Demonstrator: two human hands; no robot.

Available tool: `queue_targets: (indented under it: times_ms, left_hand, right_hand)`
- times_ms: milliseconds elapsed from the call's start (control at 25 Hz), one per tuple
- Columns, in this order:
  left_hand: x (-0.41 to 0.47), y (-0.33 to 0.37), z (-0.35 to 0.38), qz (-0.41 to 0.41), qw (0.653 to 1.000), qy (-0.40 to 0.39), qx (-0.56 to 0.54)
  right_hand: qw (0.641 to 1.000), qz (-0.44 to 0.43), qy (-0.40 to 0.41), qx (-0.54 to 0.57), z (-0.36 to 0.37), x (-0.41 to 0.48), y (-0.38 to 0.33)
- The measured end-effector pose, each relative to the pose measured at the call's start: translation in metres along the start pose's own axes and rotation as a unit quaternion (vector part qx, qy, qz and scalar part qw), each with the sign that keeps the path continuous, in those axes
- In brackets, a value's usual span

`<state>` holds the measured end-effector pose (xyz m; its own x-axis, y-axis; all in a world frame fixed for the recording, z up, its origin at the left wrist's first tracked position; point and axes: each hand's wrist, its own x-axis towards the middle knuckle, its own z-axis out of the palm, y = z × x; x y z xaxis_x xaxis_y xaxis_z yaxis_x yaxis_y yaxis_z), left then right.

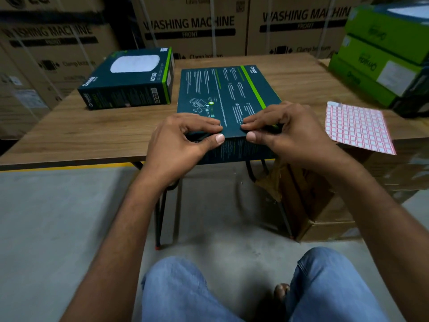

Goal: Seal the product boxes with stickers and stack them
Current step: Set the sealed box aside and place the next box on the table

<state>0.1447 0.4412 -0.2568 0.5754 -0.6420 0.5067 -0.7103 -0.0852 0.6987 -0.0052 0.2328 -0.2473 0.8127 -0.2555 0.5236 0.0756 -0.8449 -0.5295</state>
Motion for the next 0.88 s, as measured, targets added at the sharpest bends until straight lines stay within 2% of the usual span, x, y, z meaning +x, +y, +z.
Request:
queue_targets:
  times_ms: [200,320,560,880]
  left_hand:
    - [-0.003,-0.003,-0.005,-0.004,0.999,-0.041,-0.004]
    - [0.001,-0.005,-0.001,-0.013,1.0,-0.021,0.001]
    - [-0.002,-0.007,0.019,0.023,0.999,0.037,0.032]
    - [-0.007,0.015,0.018,0.031,0.987,0.048,0.147]
  right_hand:
    - [1.0,-0.022,0.008,0.002,0.001,-0.015,0.011]
    - [1.0,-0.008,0.019,0.001,0.003,-0.016,0.016]
    - [1.0,-0.019,0.005,0.005,-0.007,-0.01,0.028]
    - [0.996,-0.036,0.076,-0.044,0.007,-0.025,0.021]
